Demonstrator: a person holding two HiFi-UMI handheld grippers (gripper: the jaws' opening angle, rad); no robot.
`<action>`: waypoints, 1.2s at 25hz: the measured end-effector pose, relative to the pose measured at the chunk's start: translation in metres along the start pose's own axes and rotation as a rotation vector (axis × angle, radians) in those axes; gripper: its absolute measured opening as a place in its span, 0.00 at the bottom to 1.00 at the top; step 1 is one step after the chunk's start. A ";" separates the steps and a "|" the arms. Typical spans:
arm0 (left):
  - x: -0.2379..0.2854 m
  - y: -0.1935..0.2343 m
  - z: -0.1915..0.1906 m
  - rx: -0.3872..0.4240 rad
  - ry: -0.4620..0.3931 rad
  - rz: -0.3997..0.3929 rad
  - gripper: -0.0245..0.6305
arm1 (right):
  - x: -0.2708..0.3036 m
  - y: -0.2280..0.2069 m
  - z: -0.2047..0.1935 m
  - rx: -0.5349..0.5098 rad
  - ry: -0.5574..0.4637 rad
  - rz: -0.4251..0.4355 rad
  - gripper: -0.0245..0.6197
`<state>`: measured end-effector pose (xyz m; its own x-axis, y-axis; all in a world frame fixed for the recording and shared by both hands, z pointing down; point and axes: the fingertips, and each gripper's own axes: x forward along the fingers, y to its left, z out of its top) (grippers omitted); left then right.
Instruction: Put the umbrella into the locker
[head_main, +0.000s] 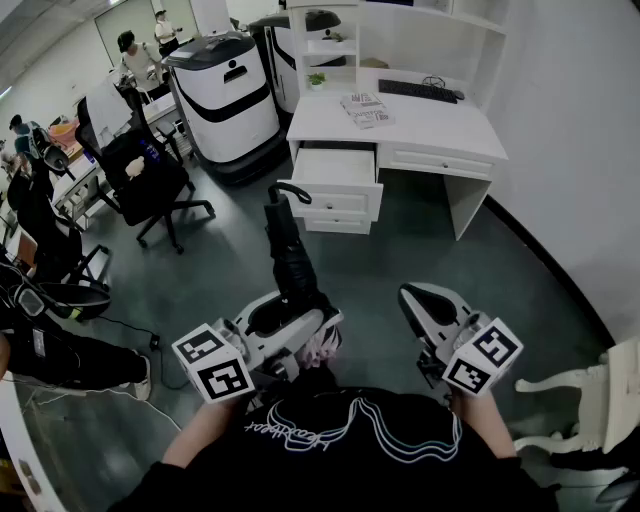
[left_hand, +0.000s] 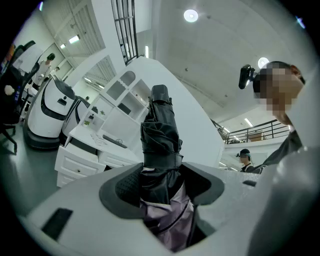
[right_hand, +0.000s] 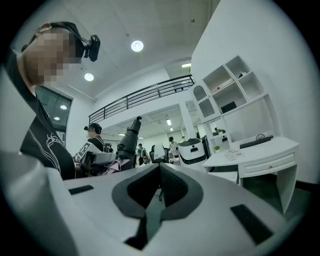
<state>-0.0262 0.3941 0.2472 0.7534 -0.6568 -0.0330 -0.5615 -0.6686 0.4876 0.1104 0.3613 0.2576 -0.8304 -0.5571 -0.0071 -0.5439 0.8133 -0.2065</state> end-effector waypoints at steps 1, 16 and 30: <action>0.000 -0.004 -0.002 -0.006 0.001 -0.001 0.39 | -0.003 0.000 0.001 0.005 -0.007 0.002 0.04; 0.014 0.003 -0.001 -0.004 0.026 0.010 0.39 | -0.016 -0.024 0.004 0.043 -0.036 -0.075 0.04; 0.079 0.087 -0.021 -0.083 0.121 -0.046 0.39 | 0.021 -0.108 -0.032 0.124 0.006 -0.188 0.04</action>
<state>-0.0081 0.2913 0.3058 0.8164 -0.5757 0.0462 -0.4990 -0.6628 0.5583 0.1473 0.2672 0.3109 -0.7167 -0.6956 0.0490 -0.6705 0.6681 -0.3225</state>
